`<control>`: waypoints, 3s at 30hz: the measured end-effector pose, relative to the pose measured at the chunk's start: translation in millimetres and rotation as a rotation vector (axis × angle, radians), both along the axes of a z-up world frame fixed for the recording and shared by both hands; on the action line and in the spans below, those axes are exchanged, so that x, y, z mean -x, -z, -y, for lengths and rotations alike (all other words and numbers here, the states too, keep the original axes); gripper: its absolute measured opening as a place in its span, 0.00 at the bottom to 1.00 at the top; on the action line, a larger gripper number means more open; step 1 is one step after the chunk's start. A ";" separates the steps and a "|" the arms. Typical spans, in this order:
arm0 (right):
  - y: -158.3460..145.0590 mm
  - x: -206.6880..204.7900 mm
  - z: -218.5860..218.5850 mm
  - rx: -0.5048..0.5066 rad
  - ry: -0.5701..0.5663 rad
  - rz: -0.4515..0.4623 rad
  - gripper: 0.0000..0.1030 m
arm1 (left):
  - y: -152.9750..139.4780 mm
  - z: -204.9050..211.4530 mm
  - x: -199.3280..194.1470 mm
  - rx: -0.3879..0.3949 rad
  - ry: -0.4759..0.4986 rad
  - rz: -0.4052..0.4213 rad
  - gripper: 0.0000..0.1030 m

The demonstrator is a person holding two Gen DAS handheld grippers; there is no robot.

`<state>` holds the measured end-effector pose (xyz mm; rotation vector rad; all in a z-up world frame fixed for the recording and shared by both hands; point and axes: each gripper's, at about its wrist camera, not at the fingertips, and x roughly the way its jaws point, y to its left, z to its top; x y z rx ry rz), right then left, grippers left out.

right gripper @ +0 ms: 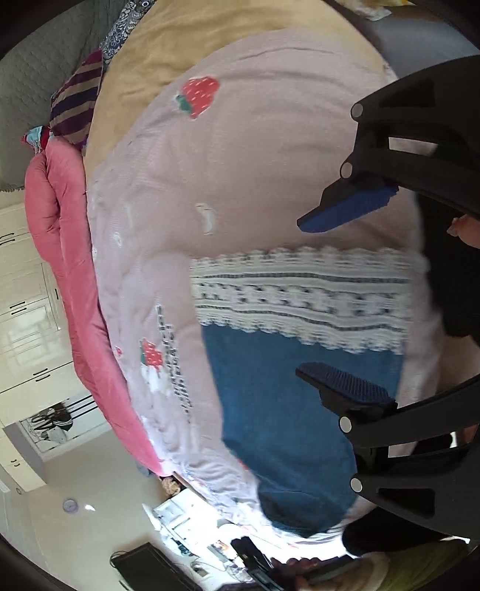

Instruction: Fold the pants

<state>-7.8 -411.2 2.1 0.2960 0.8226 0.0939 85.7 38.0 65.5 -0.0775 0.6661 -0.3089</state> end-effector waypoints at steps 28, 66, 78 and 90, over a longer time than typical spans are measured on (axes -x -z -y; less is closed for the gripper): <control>57.4 25.8 13.5 -0.123 0.036 -0.139 0.18 | 96.8 -69.8 10.0 0.000 -0.246 -0.224 0.41; 37.1 64.8 7.5 -0.225 0.102 -0.047 0.82 | 2.9 253.6 -19.6 -0.129 0.466 -0.043 0.91; 59.0 44.4 11.4 -0.360 0.138 -0.071 0.71 | 63.2 334.6 -78.2 -0.244 0.629 -0.160 0.90; 46.5 38.9 -3.0 -0.230 0.108 -0.008 0.34 | 93.1 353.9 -111.3 -0.151 0.837 -0.295 0.81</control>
